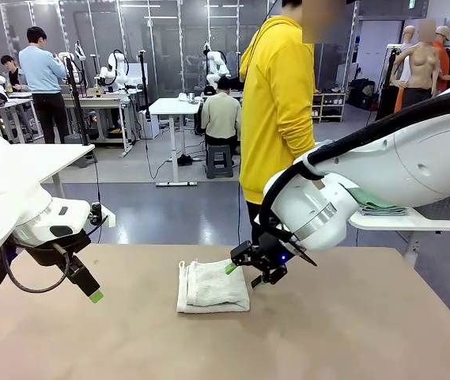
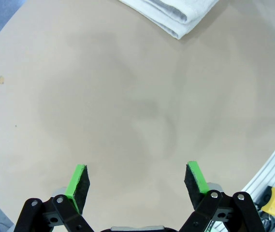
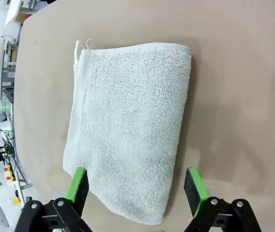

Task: Fold the towels and place them in the basket.
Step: Place the folded Towel with hook on the right side of the table.

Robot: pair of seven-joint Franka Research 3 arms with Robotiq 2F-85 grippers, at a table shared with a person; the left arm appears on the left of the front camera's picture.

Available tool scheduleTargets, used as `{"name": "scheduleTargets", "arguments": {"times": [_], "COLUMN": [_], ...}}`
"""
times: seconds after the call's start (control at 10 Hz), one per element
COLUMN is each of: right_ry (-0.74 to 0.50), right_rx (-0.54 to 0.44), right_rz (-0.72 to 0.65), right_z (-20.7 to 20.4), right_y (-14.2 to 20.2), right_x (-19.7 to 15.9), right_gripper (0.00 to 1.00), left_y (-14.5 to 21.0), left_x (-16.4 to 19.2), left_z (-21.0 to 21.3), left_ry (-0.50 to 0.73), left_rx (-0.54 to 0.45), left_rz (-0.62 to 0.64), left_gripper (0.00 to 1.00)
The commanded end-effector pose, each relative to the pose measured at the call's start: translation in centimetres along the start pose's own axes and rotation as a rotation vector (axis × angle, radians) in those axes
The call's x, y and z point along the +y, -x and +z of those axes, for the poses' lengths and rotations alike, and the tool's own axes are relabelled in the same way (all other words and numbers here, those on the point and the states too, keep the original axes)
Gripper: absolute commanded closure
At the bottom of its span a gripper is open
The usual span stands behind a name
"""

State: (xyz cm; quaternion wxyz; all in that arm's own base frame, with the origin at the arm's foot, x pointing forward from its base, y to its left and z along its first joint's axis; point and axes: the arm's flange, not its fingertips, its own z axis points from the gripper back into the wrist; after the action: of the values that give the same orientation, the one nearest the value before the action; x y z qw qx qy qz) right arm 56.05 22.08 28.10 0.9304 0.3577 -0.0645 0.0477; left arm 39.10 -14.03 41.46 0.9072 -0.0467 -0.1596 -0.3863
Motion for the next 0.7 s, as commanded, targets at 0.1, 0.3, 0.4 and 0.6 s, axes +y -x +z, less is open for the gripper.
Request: {"name": "scheduleTargets", "arguments": {"times": [0.1, 0.3, 0.4, 0.6], "right_ry": [-0.026, -0.03, -0.032, -0.033], "right_rx": [-0.005, -0.004, -0.006, -0.004], "right_rz": [0.003, 0.0, 0.001, 0.001], "right_z": [-1.4, -1.7, -1.9, -2.2], "right_y": [-0.3, -0.1, -0.2, -0.1], "right_x": [-0.1, 0.0, 0.2, 0.5], "right_gripper": [0.0, 0.0, 0.0, 0.0], "left_y": [-0.3, -0.3, 0.0, 1.8], "left_x": [0.0, 0.0, 0.0, 1.7], "left_z": [-0.1, -0.1, 0.0, 7.3], "left_ry": [-0.011, -0.011, 0.0, -0.038], "left_rx": [-0.001, -0.001, 0.0, -0.099], "left_rz": [0.013, 0.013, 0.0, -0.023], "left_gripper": [0.0, 0.0, 0.0, 0.0]}}
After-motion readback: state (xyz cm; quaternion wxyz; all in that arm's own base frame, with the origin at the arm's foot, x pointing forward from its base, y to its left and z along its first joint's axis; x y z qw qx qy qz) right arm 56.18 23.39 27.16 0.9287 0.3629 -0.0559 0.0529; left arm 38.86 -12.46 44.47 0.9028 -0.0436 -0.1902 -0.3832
